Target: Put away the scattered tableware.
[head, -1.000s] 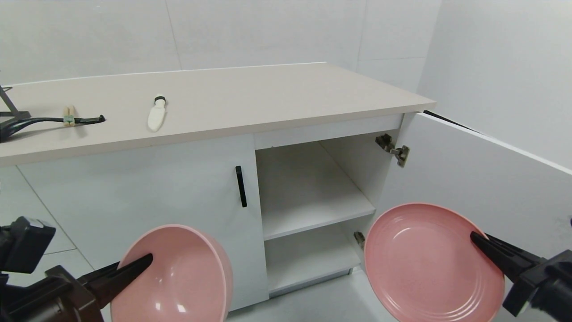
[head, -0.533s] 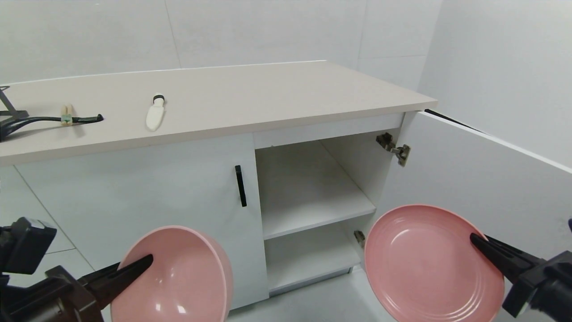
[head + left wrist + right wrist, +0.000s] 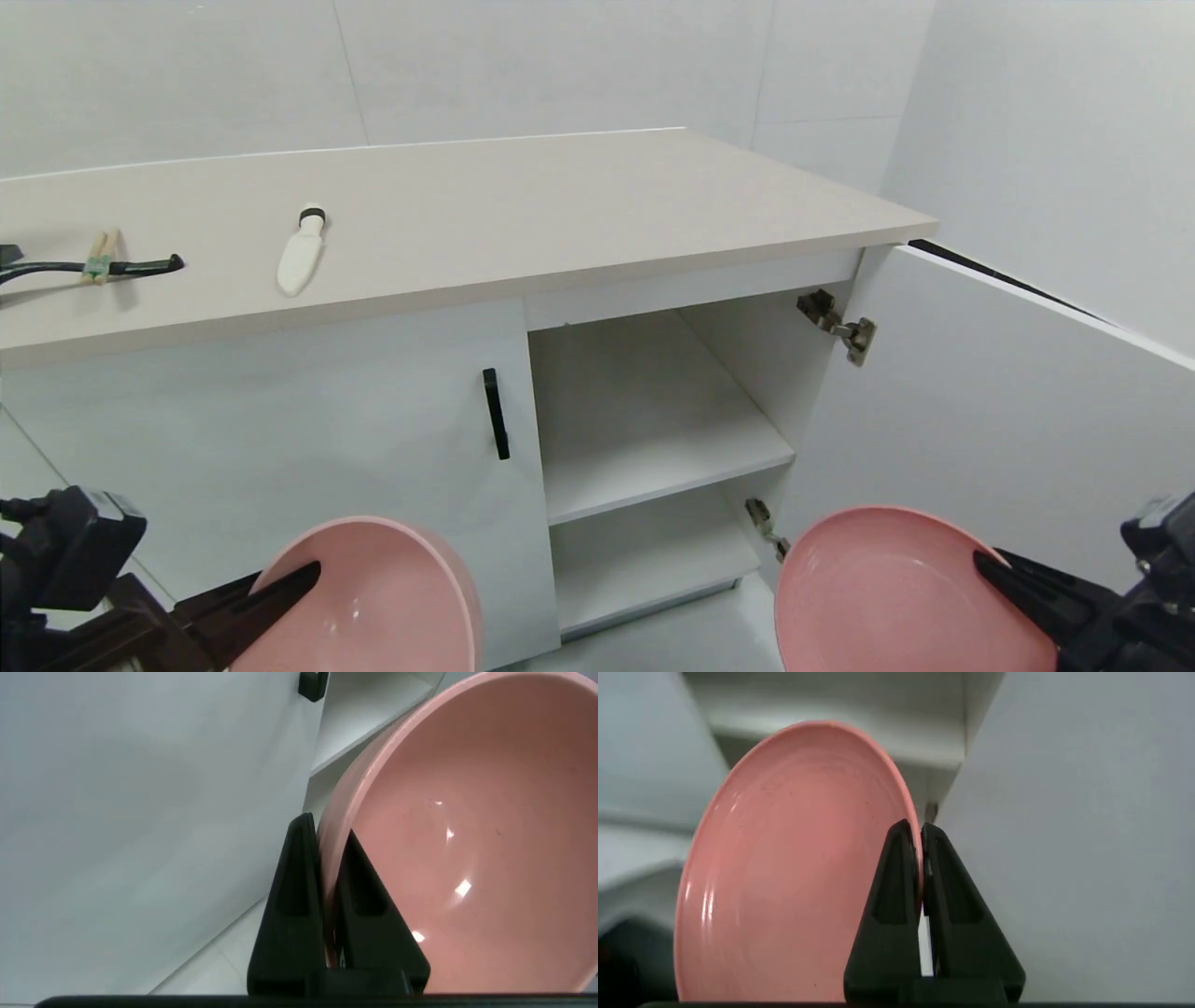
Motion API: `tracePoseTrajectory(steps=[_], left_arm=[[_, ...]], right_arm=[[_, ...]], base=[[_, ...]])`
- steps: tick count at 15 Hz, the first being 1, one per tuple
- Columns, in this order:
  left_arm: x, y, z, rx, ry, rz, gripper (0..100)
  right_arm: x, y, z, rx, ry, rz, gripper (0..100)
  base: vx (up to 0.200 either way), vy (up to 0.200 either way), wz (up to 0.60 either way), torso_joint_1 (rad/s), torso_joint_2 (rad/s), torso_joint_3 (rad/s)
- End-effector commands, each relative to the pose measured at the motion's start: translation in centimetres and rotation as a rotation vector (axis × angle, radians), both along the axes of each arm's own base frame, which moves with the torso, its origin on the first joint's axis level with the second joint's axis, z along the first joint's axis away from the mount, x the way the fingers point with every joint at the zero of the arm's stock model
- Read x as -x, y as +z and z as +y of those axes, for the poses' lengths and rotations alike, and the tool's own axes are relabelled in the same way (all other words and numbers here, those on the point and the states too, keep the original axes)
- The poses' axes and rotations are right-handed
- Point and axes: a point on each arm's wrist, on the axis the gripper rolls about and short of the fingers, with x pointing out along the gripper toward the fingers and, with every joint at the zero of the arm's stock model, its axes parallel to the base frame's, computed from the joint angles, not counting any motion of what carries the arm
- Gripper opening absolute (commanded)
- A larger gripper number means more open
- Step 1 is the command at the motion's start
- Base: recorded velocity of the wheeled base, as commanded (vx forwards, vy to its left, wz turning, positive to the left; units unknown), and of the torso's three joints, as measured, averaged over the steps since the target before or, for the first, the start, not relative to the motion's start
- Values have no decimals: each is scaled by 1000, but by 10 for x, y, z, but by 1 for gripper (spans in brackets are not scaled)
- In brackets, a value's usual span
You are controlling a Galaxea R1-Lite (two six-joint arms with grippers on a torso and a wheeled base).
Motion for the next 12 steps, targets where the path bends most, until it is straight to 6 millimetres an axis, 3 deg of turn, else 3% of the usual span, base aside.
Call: tracePoseTrajectory(steps=[1, 4, 6, 8, 10, 12], left_arm=[[0, 1, 0, 4, 1, -4, 0], [0, -2, 0, -3, 0, 5, 0], [0, -3, -1, -6, -12, 14, 0], [4, -5, -6, -11, -67, 23, 0], [9, -9, -8, -17, -116, 28, 0], [12, -10, -6, -14, -110, 21, 0]], right_arm=[[17, 0, -5, 44, 59, -5, 0], [15, 2, -5, 41, 58, -14, 0], [-5, 2, 9, 42, 56, 9, 0], [-43, -1, 35, 27, 56, -13, 0], [-70, -24, 58, 18, 74, -26, 0], [-76, -52, 70, 18, 106, -37, 0]], base=[[0, 0, 0, 0, 0, 0], [67, 0, 0, 4, 1, 1], [0, 0, 0, 0, 0, 0], [0, 0, 0, 0, 0, 0], [0, 0, 0, 0, 0, 0], [0, 0, 0, 0, 0, 0]])
